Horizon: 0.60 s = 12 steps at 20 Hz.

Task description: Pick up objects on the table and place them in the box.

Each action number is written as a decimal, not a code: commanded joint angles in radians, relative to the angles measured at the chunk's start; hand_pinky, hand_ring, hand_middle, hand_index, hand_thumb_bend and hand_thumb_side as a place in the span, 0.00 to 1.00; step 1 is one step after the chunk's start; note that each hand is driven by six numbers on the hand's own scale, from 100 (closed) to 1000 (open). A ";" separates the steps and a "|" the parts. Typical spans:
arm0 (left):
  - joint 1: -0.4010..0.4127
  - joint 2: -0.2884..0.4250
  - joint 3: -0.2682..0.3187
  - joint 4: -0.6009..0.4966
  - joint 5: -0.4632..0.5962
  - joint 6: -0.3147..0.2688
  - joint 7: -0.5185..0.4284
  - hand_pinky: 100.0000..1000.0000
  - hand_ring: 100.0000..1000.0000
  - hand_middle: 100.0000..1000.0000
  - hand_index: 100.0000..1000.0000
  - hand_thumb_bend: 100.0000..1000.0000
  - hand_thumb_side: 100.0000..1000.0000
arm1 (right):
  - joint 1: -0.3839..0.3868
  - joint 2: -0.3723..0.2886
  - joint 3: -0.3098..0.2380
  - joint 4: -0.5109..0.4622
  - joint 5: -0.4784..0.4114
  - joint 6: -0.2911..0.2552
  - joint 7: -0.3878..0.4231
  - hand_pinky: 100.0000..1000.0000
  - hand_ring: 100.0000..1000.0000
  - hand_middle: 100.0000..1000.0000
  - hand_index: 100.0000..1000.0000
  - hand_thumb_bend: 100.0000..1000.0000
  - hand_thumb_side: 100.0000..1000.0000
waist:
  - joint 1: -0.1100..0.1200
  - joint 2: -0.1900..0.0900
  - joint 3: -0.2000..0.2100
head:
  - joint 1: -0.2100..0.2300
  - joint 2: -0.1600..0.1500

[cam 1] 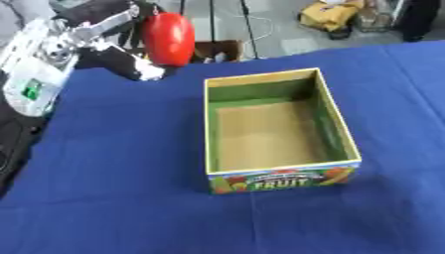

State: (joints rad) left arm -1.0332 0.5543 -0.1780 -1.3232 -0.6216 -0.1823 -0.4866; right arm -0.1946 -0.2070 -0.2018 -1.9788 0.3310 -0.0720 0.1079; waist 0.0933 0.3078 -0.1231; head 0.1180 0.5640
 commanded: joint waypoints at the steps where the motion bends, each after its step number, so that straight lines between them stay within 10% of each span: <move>1: -0.045 -0.041 -0.001 0.033 -0.013 -0.001 -0.014 0.19 0.29 0.30 0.43 0.00 0.38 | -0.013 -0.021 0.005 -0.021 -0.010 -0.002 0.006 0.32 0.22 0.17 0.40 0.00 0.80 | -0.003 -0.020 -0.007 | 0.009 0.000; 12: -0.079 -0.187 0.019 0.219 -0.011 0.048 -0.043 0.18 0.29 0.28 0.42 0.00 0.45 | -0.038 -0.016 0.013 -0.021 -0.014 -0.010 0.013 0.32 0.22 0.17 0.40 0.00 0.80 | 0.005 0.008 -0.050 | 0.025 -0.015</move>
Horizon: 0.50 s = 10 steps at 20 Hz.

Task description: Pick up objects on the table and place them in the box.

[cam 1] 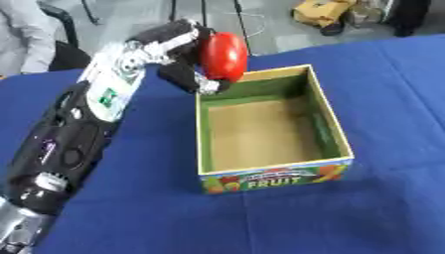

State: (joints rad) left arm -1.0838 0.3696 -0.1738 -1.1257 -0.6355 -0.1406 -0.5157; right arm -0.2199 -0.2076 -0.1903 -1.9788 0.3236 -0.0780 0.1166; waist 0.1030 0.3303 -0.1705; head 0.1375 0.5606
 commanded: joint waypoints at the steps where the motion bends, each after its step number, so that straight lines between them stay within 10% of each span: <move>1: -0.029 -0.007 0.016 0.035 0.002 0.009 -0.021 0.18 0.29 0.28 0.42 0.00 0.46 | -0.016 -0.015 0.003 -0.021 -0.008 -0.004 0.006 0.32 0.22 0.17 0.40 0.00 0.80 | -0.003 -0.011 -0.007 | 0.007 -0.014; 10: -0.052 -0.054 -0.038 0.132 -0.103 0.024 -0.076 0.26 0.34 0.33 0.47 0.00 0.38 | -0.026 -0.011 0.006 -0.021 -0.009 -0.006 0.012 0.32 0.22 0.17 0.39 0.00 0.79 | 0.002 0.006 -0.031 | 0.020 -0.027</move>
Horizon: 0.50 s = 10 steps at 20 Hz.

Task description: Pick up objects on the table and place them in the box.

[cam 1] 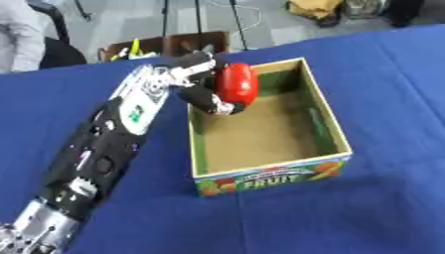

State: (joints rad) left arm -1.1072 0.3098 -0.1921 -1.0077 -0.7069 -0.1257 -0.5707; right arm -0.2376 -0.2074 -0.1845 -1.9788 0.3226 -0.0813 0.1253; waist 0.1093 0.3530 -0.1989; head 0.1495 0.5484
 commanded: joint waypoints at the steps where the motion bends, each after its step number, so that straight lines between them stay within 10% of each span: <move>1: -0.033 0.005 -0.034 0.024 -0.047 0.018 -0.032 0.28 0.35 0.34 0.49 0.00 0.37 | -0.010 -0.011 0.000 -0.021 -0.008 -0.003 0.004 0.32 0.22 0.17 0.39 0.00 0.79 | -0.005 -0.015 -0.005 | 0.010 -0.017; 10: -0.037 -0.025 -0.074 0.048 -0.191 0.023 -0.075 0.34 0.38 0.37 0.51 0.00 0.35 | -0.015 -0.007 0.001 -0.021 -0.007 -0.004 0.004 0.32 0.22 0.17 0.39 0.00 0.79 | -0.005 -0.007 -0.015 | 0.030 -0.042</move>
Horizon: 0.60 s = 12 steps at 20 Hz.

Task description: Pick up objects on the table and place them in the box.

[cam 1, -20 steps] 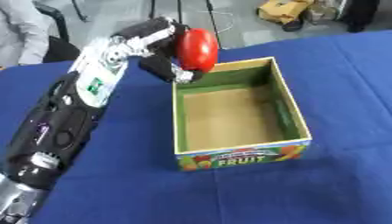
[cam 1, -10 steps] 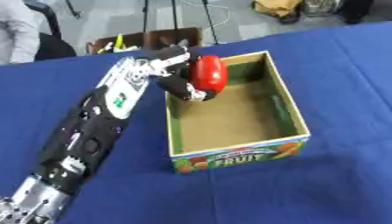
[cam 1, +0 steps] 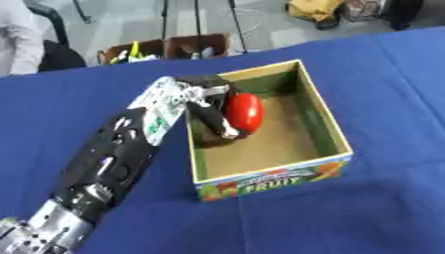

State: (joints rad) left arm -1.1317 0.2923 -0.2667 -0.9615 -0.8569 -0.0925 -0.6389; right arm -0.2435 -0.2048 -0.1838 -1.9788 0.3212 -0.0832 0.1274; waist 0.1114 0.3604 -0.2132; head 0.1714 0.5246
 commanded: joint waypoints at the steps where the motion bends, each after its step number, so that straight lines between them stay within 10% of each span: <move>1: -0.011 -0.012 0.004 0.003 -0.058 -0.017 -0.006 0.34 0.38 0.37 0.51 0.00 0.35 | -0.009 -0.009 0.001 -0.021 -0.006 -0.002 0.002 0.32 0.22 0.17 0.39 0.00 0.79 | -0.008 -0.014 -0.001 | 0.009 -0.020; 7: -0.004 -0.048 0.027 0.006 -0.228 -0.088 -0.012 0.50 0.59 0.72 0.93 0.13 0.58 | -0.007 -0.006 0.000 -0.021 -0.005 -0.001 0.002 0.31 0.22 0.17 0.39 0.00 0.79 | -0.011 -0.015 0.000 | 0.012 -0.021; 12: -0.001 -0.066 0.061 0.001 -0.338 -0.163 -0.001 0.68 0.78 0.86 0.99 0.26 0.69 | -0.005 -0.005 -0.001 -0.021 -0.005 0.000 0.002 0.31 0.22 0.17 0.39 0.00 0.79 | -0.013 -0.018 0.004 | 0.010 -0.018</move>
State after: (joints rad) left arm -1.1294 0.2214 -0.2146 -0.9606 -1.1674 -0.2392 -0.6382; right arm -0.2452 -0.2040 -0.1838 -1.9788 0.3211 -0.0828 0.1278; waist 0.1080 0.3610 -0.2101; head 0.1794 0.5159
